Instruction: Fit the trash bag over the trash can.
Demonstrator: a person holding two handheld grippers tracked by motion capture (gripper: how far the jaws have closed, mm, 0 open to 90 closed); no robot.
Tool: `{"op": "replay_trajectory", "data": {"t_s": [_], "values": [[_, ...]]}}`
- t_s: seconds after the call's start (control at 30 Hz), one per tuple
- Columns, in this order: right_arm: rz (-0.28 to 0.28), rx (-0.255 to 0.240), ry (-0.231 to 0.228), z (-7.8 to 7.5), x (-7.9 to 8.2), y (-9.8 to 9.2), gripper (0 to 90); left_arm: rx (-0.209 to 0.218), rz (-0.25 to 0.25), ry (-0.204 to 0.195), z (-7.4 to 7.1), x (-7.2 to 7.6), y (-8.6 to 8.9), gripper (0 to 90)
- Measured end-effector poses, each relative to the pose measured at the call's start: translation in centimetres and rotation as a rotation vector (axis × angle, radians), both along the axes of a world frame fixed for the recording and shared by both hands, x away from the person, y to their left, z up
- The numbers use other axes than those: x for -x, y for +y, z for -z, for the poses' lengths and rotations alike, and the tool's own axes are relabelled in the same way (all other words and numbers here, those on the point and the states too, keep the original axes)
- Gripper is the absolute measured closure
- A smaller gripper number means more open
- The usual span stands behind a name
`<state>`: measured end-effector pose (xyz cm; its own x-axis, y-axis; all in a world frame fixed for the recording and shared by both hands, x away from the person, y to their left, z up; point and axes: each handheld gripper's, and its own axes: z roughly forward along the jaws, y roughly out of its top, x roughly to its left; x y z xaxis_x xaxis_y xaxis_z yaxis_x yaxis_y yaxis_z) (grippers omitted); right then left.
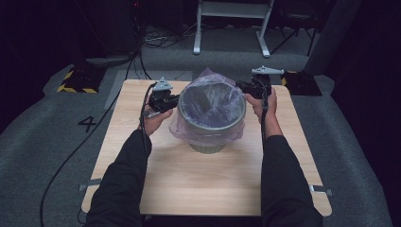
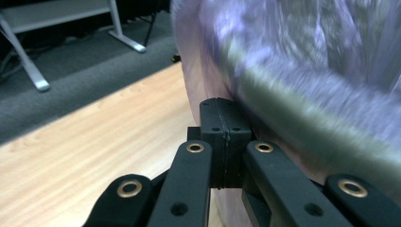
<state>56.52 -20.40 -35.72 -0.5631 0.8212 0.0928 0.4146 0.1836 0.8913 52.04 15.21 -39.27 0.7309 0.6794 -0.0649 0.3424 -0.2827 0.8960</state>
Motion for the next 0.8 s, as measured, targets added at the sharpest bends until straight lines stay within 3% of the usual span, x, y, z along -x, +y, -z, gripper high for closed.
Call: {"op": "replay_trajectory", "data": {"t_s": [0.13,0.3,0.43,0.53,0.8], "values": [[-0.01,-0.029,0.046,1.6,-0.2,-0.9,90.0,0.027,0.011,0.019,0.9,-0.1,-0.2,89.9],[-0.038,-0.082,0.071,3.4,0.0,-1.6,90.0,0.021,0.021,0.028,1.6,0.0,-0.5,89.9],[-0.059,-0.075,0.087,4.5,0.2,-1.6,90.0,0.005,0.029,0.044,2.5,0.2,-0.6,89.9],[-0.061,-0.106,0.107,5.3,0.4,-2.2,90.0,0.009,0.041,0.055,3.2,0.4,-0.5,89.9],[-0.054,-0.077,0.148,7.9,1.2,-3.4,90.0,-0.016,0.059,0.067,4.5,1.4,-0.2,89.9]]}}
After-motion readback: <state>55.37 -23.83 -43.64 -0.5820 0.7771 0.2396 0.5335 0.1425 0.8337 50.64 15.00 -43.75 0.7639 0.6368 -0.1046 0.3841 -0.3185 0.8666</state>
